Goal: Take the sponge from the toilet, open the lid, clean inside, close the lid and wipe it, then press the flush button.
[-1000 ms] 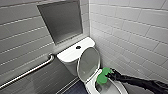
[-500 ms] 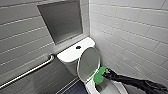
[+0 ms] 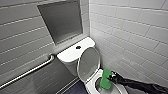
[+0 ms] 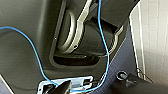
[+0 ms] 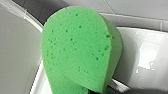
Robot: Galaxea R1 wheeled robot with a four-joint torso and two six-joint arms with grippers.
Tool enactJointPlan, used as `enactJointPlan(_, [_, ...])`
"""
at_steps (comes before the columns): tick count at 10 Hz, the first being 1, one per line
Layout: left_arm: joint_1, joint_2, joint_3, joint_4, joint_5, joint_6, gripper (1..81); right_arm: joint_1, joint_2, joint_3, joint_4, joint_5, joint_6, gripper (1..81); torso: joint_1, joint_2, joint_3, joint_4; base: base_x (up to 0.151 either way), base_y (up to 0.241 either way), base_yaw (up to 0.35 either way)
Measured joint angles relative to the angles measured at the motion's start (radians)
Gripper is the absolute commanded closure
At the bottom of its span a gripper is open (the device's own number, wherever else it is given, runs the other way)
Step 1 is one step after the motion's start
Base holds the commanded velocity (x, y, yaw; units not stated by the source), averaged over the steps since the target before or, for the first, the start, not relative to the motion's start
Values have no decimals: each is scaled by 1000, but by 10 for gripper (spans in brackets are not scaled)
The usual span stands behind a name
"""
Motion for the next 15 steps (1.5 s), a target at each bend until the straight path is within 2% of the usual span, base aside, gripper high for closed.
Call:
enactJointPlan(2, [0,19,-20,1,0,2,10,-6,-51,73,0,3,0,811,0,0,0,0,0,0,0])
enactJointPlan(5, [0,37,-40,22,1,2,10,-24,-172,252,1,8,1,811,0,0,0,0,0,0,0])
enactJointPlan(8, [-1,37,-40,28,2,2,10,-112,-256,320,3,82,0,811,0,0,0,0,0,0,0])
enactJointPlan(12, [-4,53,-44,42,4,3,10,-163,-376,479,7,124,0,811,0,-1,0,0,0,0,0])
enactJointPlan(15, [-3,72,-55,63,6,2,10,-193,-471,594,14,186,1,811,0,-1,0,0,0,0,0])
